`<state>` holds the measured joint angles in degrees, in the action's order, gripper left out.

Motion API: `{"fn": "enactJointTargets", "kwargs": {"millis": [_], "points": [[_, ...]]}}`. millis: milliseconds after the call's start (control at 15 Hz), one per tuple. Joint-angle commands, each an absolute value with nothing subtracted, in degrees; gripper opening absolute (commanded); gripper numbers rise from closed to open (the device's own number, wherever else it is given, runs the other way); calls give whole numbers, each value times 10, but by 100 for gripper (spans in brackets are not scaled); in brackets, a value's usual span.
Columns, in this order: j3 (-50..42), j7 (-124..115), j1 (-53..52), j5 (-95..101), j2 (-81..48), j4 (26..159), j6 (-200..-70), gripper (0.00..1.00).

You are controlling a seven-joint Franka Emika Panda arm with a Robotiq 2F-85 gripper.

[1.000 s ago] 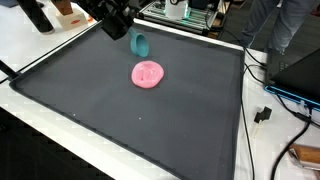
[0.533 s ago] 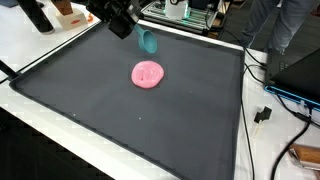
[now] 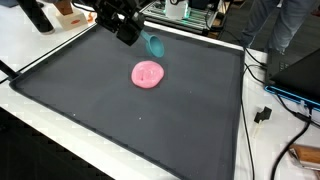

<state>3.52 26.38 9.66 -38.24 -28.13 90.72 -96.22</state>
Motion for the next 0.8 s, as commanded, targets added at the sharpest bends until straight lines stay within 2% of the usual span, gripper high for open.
{"fn": "enactJointTargets", "kwargs": {"millis": [0,733], "points": [[38,282,105,-402,-295,912,-941,25],[41,339,113,-437,-327,914,-920,25]]}}
